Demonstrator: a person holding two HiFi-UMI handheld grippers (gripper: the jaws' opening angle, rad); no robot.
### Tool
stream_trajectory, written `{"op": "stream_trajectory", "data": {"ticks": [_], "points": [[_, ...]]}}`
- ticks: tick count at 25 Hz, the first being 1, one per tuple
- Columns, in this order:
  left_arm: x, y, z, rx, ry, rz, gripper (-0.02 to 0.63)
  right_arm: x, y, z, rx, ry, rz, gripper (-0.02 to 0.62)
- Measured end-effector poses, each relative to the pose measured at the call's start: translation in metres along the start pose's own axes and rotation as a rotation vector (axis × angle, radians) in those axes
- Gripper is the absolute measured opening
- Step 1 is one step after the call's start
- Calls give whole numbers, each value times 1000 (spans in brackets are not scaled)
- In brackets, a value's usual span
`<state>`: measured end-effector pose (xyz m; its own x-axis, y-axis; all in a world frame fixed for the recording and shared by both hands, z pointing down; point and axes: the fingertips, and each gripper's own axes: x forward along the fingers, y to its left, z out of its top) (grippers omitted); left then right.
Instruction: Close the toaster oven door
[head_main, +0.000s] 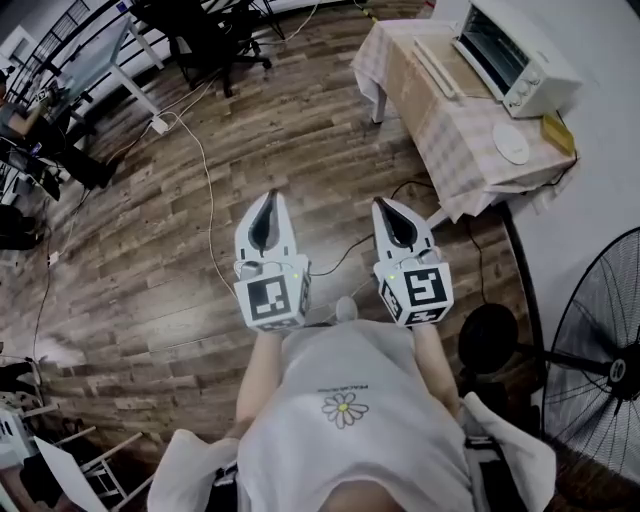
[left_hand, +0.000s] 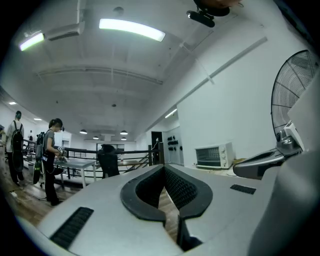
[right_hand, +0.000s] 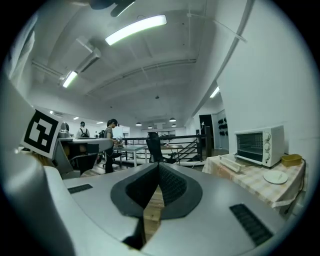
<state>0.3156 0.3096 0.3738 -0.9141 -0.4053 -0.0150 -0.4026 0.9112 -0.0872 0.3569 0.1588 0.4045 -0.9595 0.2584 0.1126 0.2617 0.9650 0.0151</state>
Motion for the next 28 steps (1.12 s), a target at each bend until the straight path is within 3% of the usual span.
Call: {"op": "stream_trajectory", "data": {"ticks": [7, 19, 28], "points": [[3, -1, -4, -9, 11, -5, 15, -1, 2, -1, -25, 12, 6, 9], [27, 1, 4, -59, -55, -3, 15, 1, -17, 4, -62, -6, 20, 9], [64, 9, 10, -56, -91, -2, 15, 22, -28, 30, -124, -103, -10, 9]]}}
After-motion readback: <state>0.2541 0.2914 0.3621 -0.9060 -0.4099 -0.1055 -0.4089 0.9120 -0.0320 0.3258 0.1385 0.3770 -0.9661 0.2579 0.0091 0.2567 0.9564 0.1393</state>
